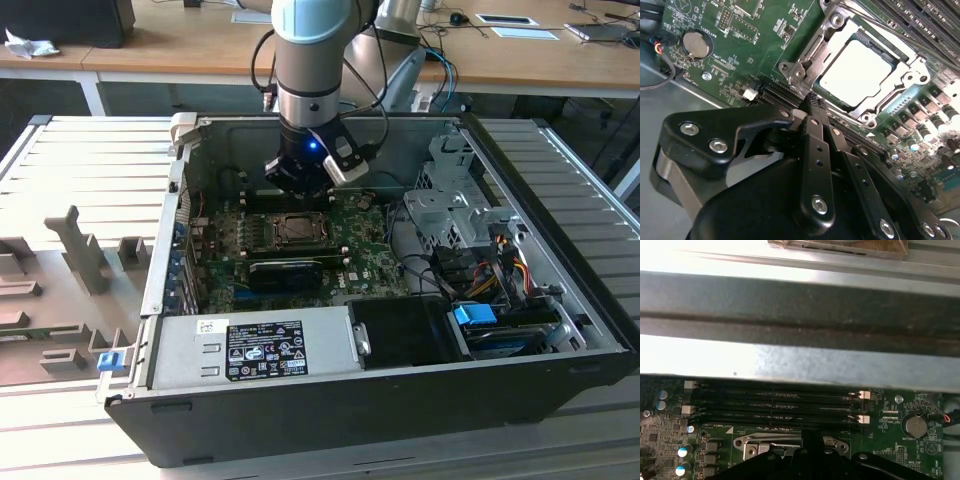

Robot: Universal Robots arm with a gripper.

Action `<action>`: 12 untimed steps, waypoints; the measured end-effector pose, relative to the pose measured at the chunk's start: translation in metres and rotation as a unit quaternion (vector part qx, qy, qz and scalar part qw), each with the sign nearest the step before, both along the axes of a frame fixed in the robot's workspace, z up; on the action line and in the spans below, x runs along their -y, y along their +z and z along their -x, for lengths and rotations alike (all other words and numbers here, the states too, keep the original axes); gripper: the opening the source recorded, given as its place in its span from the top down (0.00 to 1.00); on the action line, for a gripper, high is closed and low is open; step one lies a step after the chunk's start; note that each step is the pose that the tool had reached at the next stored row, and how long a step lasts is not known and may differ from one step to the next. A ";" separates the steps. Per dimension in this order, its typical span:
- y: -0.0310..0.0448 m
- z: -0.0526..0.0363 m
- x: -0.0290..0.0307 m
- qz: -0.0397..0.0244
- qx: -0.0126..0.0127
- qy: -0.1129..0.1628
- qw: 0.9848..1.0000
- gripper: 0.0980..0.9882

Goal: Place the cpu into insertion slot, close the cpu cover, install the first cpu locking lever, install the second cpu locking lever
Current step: 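Install the second cpu locking lever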

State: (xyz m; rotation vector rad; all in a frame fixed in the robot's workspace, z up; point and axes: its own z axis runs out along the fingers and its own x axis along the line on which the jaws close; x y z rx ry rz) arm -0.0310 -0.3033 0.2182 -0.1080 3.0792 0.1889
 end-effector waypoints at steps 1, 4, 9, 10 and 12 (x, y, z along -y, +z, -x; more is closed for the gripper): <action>0.0022 0.0000 0.0000 0.000 0.000 0.000 1.000 0.99; 0.0070 0.0000 0.0000 0.000 0.000 0.000 1.000 0.99; 0.0119 0.0000 0.0000 0.000 0.000 0.000 1.000 0.99; 0.0126 0.0000 0.0000 0.000 0.000 0.000 1.000 0.99; 0.0158 0.0000 0.0000 0.000 0.000 0.000 1.000 0.99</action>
